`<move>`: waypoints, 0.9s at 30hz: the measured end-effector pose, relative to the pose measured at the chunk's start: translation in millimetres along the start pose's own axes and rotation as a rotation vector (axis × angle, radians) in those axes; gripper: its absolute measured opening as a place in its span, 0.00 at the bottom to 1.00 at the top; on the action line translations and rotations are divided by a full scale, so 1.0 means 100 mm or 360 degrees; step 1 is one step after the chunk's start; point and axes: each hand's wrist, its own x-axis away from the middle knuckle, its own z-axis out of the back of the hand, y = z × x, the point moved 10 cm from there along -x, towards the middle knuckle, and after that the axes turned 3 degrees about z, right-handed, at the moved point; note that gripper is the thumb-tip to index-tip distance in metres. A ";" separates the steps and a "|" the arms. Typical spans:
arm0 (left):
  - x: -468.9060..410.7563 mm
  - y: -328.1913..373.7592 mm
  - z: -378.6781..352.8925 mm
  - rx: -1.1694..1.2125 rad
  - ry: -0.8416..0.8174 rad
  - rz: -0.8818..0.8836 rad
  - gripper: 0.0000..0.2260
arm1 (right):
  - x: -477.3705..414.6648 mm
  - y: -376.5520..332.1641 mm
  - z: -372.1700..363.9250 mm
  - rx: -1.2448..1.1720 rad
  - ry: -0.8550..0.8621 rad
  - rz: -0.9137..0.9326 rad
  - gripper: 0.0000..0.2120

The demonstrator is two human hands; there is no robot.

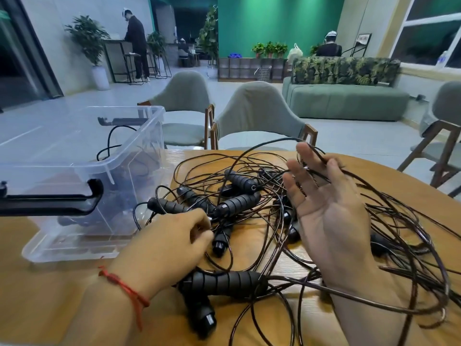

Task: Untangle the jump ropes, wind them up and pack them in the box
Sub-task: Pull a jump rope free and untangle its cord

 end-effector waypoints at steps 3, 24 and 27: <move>0.05 0.04 0.10 -0.0013 0.0058 -0.0028 0.24 | -0.01 -0.04 0.02 -0.0075 -0.0001 0.0029 0.07; 0.30 0.81 0.57 0.2981 -0.0030 -0.0667 0.32 | 0.37 0.92 -0.54 0.1311 -0.0892 -0.0021 0.15; 0.33 0.88 0.56 0.2904 -0.0026 -0.0685 0.26 | 0.35 0.81 -0.45 0.1237 -0.0819 0.0030 0.06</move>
